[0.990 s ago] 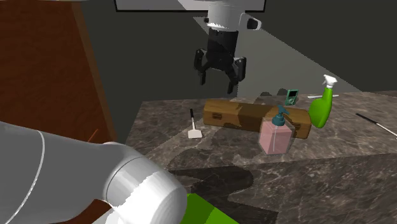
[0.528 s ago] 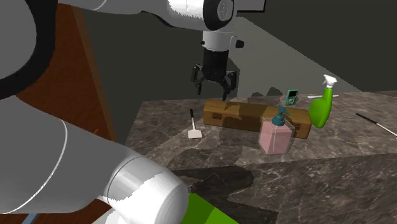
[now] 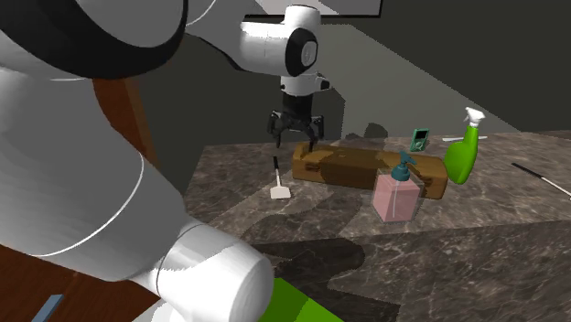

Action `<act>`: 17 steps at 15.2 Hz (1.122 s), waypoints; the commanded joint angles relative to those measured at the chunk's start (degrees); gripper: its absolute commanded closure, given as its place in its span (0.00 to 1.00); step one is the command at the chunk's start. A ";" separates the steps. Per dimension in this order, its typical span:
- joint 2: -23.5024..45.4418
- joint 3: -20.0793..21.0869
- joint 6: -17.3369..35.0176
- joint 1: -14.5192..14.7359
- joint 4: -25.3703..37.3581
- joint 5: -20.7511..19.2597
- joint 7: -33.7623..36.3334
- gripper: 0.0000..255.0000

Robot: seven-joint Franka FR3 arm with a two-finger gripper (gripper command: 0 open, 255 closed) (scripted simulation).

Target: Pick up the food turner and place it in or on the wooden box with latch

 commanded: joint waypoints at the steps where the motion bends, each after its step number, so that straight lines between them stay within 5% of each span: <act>1: 3.21 0.87 3.66 0.97 -0.08 -0.03 -1.24 0.00; 11: 20.58 6.12 17.82 5.43 4.39 -2.64 -4.21 0.00; 17: 24.07 6.47 22.29 5.69 3.42 -3.42 -3.90 0.00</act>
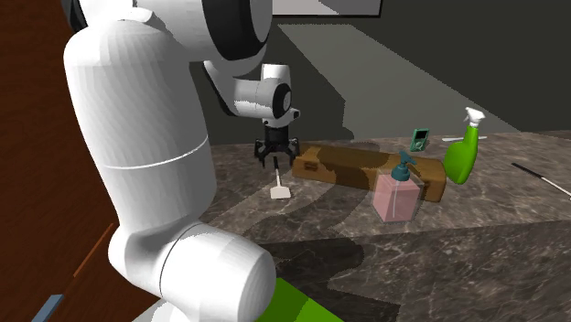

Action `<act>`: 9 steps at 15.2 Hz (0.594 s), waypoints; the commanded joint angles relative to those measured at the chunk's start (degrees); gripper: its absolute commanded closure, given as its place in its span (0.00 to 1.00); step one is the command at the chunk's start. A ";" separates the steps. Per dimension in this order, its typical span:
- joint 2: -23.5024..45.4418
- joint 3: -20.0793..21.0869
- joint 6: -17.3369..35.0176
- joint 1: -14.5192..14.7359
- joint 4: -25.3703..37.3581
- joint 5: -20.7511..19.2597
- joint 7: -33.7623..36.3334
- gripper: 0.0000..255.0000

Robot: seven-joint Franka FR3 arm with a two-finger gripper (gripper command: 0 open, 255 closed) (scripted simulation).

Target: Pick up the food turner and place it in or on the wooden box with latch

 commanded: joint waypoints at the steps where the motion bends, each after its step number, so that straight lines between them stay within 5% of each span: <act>1: 1.60 -0.03 1.40 -0.06 -0.46 -0.25 0.18 0.00; 9: 2.49 0.08 2.60 -0.13 -0.79 -0.44 0.32 0.00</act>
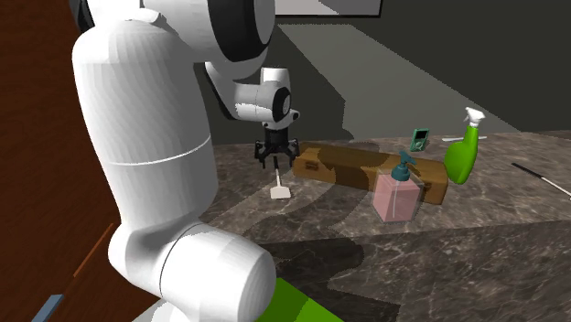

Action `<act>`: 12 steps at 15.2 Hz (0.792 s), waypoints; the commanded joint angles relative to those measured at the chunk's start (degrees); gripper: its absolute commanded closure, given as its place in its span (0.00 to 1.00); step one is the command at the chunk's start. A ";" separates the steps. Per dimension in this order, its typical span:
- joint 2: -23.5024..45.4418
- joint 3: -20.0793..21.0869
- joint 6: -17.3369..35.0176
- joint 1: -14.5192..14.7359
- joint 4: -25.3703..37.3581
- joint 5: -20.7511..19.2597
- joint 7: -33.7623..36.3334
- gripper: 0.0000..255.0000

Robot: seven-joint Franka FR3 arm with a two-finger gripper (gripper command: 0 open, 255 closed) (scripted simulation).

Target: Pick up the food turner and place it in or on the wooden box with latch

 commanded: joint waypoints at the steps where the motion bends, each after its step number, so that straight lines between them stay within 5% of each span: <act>1: 1.15 -0.18 -0.63 -0.18 -0.60 0.01 0.09 0.00; 2: 1.21 0.06 -0.27 0.05 -0.89 -0.08 0.62 1.00; 12: 0.62 -0.14 -1.40 -0.23 -0.34 0.12 0.02 1.00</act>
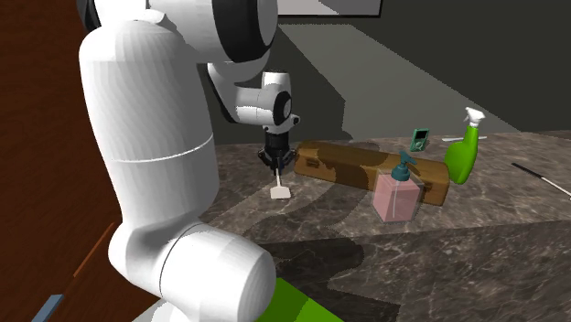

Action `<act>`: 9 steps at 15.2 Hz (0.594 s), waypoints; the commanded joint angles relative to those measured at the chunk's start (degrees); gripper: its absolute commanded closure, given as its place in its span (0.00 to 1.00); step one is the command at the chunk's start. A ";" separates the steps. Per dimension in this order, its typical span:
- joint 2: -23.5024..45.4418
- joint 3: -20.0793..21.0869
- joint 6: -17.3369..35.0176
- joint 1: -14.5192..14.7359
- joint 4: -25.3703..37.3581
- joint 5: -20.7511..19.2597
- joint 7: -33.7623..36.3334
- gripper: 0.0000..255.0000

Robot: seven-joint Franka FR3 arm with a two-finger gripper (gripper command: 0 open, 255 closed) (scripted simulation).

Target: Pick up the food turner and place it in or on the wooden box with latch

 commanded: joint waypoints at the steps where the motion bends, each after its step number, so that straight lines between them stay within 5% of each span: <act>1: -1.03 -0.08 -1.49 -0.09 0.24 0.32 -0.38 1.00; 9: -4.62 -0.20 -7.75 -0.12 2.95 0.98 -0.78 1.00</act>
